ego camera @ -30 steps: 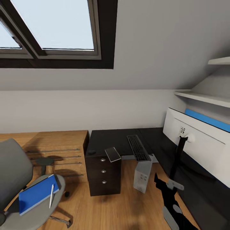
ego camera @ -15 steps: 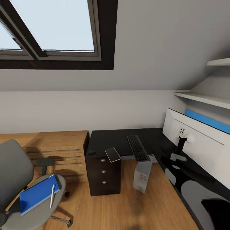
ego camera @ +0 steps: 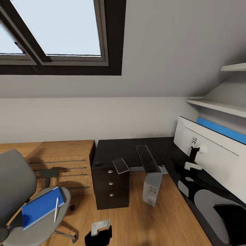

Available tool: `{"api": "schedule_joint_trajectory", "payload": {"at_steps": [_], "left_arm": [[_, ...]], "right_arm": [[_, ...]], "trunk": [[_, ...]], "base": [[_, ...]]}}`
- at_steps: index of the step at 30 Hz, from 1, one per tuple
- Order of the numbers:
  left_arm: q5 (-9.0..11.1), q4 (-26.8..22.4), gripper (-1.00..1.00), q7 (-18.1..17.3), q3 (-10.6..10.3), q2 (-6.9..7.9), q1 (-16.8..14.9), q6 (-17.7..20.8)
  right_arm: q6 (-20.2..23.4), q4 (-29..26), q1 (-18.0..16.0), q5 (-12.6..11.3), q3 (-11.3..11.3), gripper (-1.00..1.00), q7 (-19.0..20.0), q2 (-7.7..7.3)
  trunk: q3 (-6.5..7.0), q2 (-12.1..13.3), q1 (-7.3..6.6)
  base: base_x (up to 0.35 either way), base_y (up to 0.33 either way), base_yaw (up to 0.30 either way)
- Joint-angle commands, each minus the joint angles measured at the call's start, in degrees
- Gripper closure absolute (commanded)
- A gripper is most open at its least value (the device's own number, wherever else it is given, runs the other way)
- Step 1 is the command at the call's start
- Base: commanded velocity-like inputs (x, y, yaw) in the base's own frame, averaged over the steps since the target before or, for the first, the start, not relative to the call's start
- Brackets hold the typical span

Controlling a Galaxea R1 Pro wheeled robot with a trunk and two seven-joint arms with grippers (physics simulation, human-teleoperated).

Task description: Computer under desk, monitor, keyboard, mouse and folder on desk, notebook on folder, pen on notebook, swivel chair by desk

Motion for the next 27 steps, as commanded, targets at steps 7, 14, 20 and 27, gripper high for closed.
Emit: {"api": "schedule_joint_trajectory", "payload": {"at_steps": [7,14,20,27], "left_arm": [[1.04,-19.98,-1.0,0.87,-7.58,12.08,5.86,-0.44],[4.63,-22.96,-1.0,0.95,-8.5,14.27,6.17,-0.42],[5.34,-23.25,-1.0,0.96,-8.6,14.51,6.21,-0.39],[9.35,-23.66,-1.0,0.97,-8.25,14.54,6.22,-0.42]], "right_arm": [[-4.79,1.79,0.25,-0.55,0.45,-1.0,-0.36,-0.86],[0.41,1.66,0.25,-0.7,0.45,-1.0,-3.8,-1.01],[1.92,1.64,0.25,-0.64,0.45,-1.0,-6.73,-1.01],[2.34,1.64,0.25,-0.63,0.44,-1.0,-7.11,-1.09]], "trunk": [[-0.02,-0.04,0.03],[-0.02,-0.04,0.03],[-0.02,-0.04,0.03],[-0.02,-0.04,0.03]], "base": [[0.0,0.0,0.0],[0.0,0.0,0.0],[0.0,0.0,0.0],[0.0,0.0,0.0]]}}
